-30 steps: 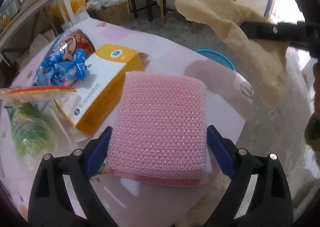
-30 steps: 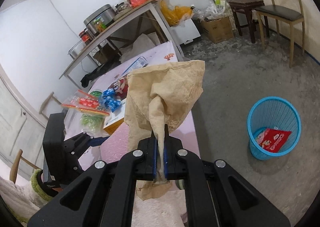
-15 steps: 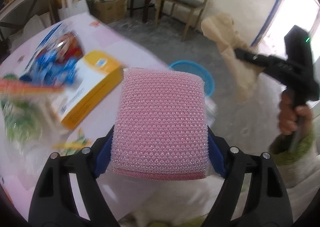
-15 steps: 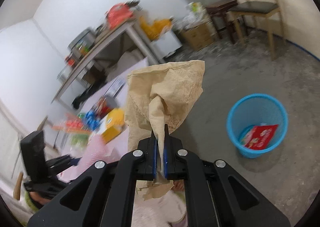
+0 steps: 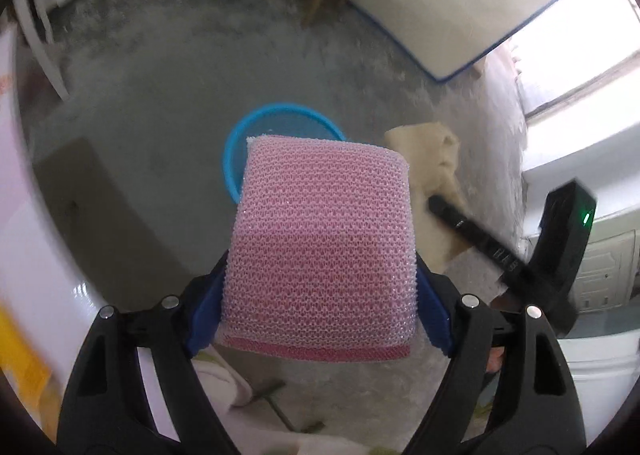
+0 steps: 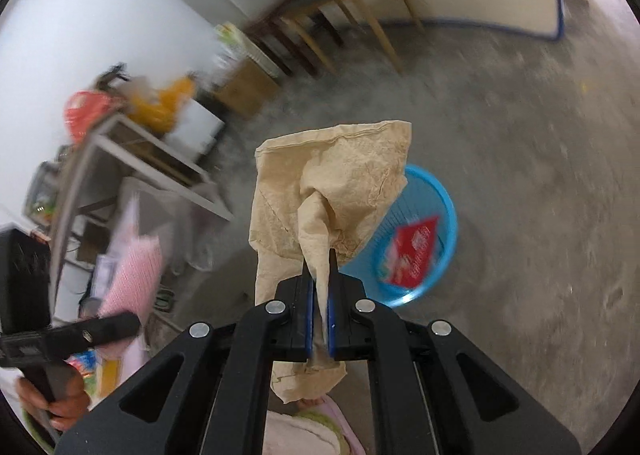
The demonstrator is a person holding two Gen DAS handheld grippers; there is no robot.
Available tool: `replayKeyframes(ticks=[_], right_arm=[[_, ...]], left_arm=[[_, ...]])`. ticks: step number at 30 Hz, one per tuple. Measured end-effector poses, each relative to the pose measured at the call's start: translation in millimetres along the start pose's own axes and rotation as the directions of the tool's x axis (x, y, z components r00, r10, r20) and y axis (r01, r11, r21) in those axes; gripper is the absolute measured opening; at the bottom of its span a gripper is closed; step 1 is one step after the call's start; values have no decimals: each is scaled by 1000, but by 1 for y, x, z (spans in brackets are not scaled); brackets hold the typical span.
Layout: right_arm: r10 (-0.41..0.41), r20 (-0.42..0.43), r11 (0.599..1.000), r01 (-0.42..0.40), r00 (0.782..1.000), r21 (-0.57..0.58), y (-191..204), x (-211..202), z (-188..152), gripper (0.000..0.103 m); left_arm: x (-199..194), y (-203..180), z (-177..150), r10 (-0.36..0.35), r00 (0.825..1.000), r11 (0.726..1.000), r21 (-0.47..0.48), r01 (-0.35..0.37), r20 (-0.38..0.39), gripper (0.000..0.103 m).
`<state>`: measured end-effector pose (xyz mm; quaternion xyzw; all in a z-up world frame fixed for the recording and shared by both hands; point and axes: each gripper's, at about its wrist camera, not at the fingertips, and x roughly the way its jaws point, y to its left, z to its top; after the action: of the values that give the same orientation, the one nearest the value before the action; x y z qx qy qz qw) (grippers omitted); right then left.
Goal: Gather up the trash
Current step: 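Carry both items over the blue wastebasket and open both tools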
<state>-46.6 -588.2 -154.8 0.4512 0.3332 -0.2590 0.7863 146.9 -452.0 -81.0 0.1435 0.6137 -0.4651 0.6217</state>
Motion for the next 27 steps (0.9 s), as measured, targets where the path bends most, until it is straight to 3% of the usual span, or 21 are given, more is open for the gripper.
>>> replayKeyframes(ticks=[3, 7, 9, 10, 11, 19, 23, 27], right_arm=[[-7, -66, 998, 11, 998, 65, -21, 42, 10, 6], [-37, -107, 993, 48, 994, 105, -32, 91, 31, 10], [-43, -131, 992, 57, 990, 108, -37, 116, 40, 27], [-33, -139, 992, 49, 990, 112, -40, 124, 41, 41], [-28, -143, 992, 44, 989, 114, -42, 130, 41, 46], [-15, -159, 988, 39, 987, 149, -62, 136, 26, 48], [-8, -157, 991, 29, 988, 130, -64, 122, 17, 48], [-3, -154, 996, 17, 988, 92, -57, 105, 7, 48]], left_arm=[[41, -2, 33, 37, 998, 999, -6, -38, -59, 78], [74, -5, 67, 88, 994, 996, 0, -88, -62, 85], [85, -1, 80, 81, 995, 996, -35, -83, -61, 85], [88, 1, 86, 77, 996, 995, -59, -81, -53, 85], [88, 2, 86, 74, 996, 995, -71, -77, -47, 86], [79, 11, 88, 51, 999, 995, -89, -50, 5, 86], [51, 14, 82, 25, 998, 993, -115, -18, 57, 86], [10, 12, 68, 12, 990, 997, -82, -1, 139, 86]])
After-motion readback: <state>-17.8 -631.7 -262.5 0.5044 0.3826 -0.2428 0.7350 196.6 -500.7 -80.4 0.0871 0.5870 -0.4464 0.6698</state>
